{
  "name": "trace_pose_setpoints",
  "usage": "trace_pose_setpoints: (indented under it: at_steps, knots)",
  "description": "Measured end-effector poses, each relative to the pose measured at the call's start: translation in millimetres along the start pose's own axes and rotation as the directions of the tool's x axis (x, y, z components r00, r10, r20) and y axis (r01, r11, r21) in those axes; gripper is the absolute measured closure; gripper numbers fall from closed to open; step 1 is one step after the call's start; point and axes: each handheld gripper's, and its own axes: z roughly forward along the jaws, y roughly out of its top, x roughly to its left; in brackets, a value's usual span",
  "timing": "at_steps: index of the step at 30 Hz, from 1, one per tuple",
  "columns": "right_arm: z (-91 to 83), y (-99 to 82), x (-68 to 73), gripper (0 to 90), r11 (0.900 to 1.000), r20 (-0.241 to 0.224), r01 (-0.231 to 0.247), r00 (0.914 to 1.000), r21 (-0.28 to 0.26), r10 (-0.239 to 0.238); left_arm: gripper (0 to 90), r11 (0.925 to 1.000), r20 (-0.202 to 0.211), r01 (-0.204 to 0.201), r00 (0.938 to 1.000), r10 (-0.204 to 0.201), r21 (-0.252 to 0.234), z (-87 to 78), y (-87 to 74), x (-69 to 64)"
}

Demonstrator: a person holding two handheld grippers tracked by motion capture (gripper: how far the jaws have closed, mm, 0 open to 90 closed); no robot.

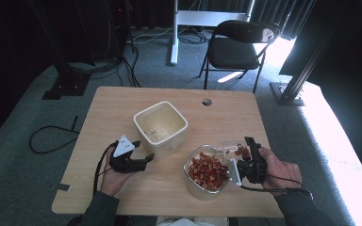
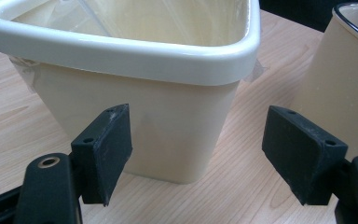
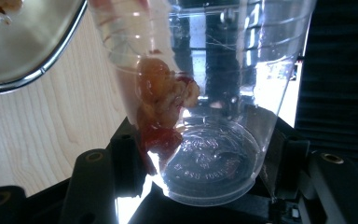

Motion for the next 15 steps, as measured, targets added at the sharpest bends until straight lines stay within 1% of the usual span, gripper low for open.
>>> trace_pose_setpoints:
  at_steps: [1, 3, 6, 7, 11, 13, 15]
  knots:
    - [1.7, -0.6, -0.8, 42.5, 0.9996, 0.012, 0.019, 0.9997, 0.021, -0.019, 24.8, 1.0000, 0.001, 0.001, 1.0000, -0.001, -0.001, -0.3, 0.0, 0.0]
    - [1.0, 1.4, -0.9, 42.5, 0.9991, 0.023, 0.036, 0.9991, 0.023, -0.036, 24.8, 1.0000, 0.001, 0.002, 1.0000, -0.002, 0.000, 0.0, 0.1, 0.0]
    - [-6.5, 8.7, -0.8, 42.5, 0.9985, 0.031, 0.054, 0.9981, -0.009, -0.053, 24.8, 1.0000, 0.001, 0.001, 1.0000, -0.001, 0.000, 0.3, 0.1, -0.1]
    - [-7.3, 9.3, -1.3, 42.5, 0.9981, 0.033, 0.060, 0.9977, -0.012, -0.060, 24.8, 1.0000, 0.002, 0.001, 1.0000, -0.001, -0.001, 0.2, 0.0, -0.1]
    - [-3.7, 3.3, -4.5, 42.4, 0.9980, 0.046, 0.058, 0.9972, 0.027, -0.059, 24.8, 1.0000, 0.002, 0.002, 1.0000, -0.002, -0.001, 0.3, -0.2, 0.2]
    - [-5.1, 4.6, -5.0, 42.5, 0.9983, 0.048, 0.056, 0.9972, 0.018, -0.057, 24.8, 1.0000, 0.001, 0.002, 1.0000, -0.002, -0.001, 0.6, -0.1, 0.3]
    - [-7.8, 8.3, -4.4, 42.4, 0.9977, 0.052, 0.067, 0.9964, 0.002, -0.067, 24.8, 1.0000, 0.001, 0.003, 1.0000, -0.003, -0.001, 0.6, -0.1, 0.3]
